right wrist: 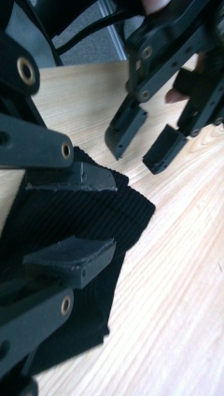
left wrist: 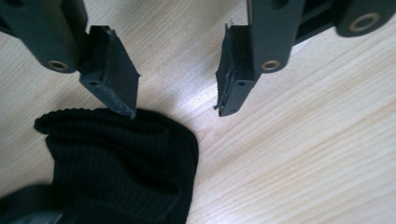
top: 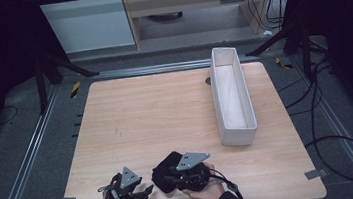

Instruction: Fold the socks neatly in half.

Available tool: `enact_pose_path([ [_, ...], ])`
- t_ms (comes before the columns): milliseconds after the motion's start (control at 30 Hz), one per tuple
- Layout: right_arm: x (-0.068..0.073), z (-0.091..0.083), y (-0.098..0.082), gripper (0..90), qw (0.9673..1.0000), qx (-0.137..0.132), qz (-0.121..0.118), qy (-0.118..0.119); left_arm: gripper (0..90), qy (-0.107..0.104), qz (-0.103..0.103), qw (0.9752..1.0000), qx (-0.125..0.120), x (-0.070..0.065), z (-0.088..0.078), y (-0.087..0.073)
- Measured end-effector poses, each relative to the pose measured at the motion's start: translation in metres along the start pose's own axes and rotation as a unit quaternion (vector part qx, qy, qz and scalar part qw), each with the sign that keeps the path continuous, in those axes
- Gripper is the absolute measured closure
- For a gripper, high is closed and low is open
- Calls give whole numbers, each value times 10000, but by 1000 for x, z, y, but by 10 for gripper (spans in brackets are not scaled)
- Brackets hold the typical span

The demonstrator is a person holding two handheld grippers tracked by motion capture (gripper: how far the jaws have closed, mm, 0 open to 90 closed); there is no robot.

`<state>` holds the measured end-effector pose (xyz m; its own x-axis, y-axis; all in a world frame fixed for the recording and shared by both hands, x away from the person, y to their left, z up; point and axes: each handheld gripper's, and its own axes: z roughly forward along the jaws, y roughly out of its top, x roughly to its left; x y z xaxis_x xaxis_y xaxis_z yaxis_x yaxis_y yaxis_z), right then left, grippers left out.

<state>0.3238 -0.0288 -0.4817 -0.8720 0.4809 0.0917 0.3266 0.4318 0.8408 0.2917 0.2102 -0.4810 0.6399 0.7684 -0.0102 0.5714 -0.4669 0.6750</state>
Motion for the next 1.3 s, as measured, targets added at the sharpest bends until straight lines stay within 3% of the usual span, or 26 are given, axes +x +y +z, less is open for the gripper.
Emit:
enact_pose_path([
  [167, 0, 16, -2, 616, 9997, 221, -25, 46, 558, -64, 82, 9998, -148, 1, -1, 3],
  [333, -3, 23, -10, 643, 9989, 456, 80, 68, 607, -94, 224, 9997, -31, 1, 8, 8],
  [533, -4, 24, -10, 684, 9988, 477, 89, 81, 657, -215, 318, 9993, 24, 1, 14, 10],
  [767, -6, 25, -12, 689, 9989, 425, 145, 107, 809, -388, 502, 9978, 213, -1, 21, 13],
  [933, -6, 24, -12, 682, 9989, 409, 190, 118, 861, -474, 437, 9975, 284, 1, 23, 15],
  [1133, -7, 22, -11, 679, 9989, 415, 187, 109, 876, -361, 460, 9983, -37, -1, 7, 23],
  [1200, -8, 22, -11, 665, 9988, 416, 194, 142, 878, -256, 505, 9984, -47, -2, 7, 24],
  [1300, -8, 21, -11, 642, 9988, 442, 170, 130, 878, -262, 486, 9985, 2, 0, 10, 25],
])
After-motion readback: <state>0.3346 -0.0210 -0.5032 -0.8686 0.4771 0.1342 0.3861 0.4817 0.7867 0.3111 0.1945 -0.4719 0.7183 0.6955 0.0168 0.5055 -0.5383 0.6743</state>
